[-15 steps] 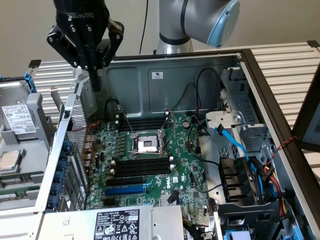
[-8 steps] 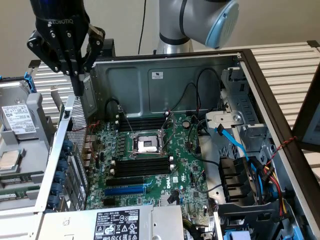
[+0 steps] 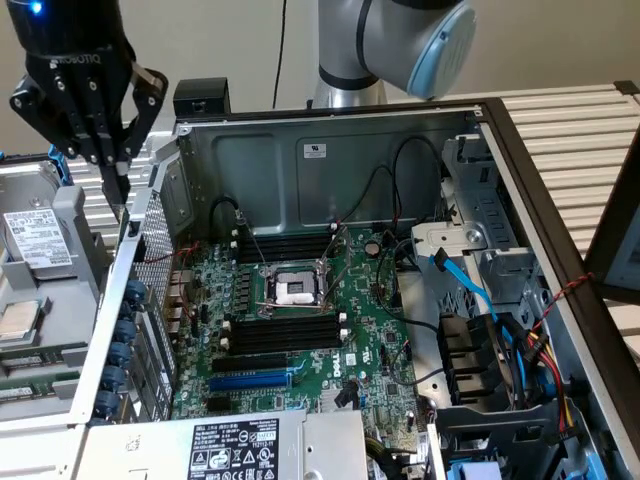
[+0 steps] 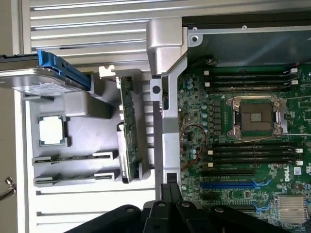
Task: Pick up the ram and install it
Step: 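Reach for the ram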
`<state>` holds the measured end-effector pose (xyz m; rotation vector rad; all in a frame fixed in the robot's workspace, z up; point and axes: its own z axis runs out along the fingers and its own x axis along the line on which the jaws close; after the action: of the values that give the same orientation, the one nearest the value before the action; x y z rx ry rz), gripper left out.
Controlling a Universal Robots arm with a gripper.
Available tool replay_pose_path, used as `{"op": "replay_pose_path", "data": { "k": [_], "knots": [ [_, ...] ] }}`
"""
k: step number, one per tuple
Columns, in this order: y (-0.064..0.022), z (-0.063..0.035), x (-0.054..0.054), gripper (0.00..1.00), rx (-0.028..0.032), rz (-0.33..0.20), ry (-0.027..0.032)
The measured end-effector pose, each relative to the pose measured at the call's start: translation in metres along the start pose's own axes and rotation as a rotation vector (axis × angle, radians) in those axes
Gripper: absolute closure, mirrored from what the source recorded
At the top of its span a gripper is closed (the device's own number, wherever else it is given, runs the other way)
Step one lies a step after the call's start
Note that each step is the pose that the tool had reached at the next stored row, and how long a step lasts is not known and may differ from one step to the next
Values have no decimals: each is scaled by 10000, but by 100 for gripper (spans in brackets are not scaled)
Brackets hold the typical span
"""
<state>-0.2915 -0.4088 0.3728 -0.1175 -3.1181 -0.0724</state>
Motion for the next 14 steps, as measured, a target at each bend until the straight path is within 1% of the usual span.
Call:
{"op": "replay_pose_path", "data": {
  "k": [2,7,9,14],
  "knots": [
    [-12,32,91,90,4,2,48],
    [-43,118,313,90,9,6,129],
    [-56,155,404,90,11,7,149],
    [-92,243,628,90,13,8,179]
  ]
}}
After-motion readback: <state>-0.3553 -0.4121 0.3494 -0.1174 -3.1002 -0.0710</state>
